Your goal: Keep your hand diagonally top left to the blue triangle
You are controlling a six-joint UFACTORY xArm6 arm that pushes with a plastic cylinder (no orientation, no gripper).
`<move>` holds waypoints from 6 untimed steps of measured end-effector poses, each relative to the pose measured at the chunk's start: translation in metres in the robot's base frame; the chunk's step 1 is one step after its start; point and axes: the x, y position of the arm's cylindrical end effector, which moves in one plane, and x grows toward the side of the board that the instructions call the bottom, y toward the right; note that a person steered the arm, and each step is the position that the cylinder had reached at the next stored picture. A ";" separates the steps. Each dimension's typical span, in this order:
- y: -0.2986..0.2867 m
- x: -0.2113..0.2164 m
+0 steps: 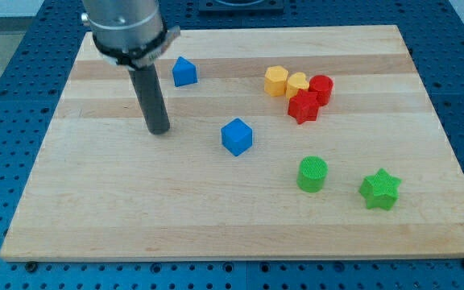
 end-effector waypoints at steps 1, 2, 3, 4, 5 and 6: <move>-0.010 -0.074; -0.009 -0.158; 0.005 -0.194; 0.005 -0.194; 0.005 -0.174; 0.005 -0.134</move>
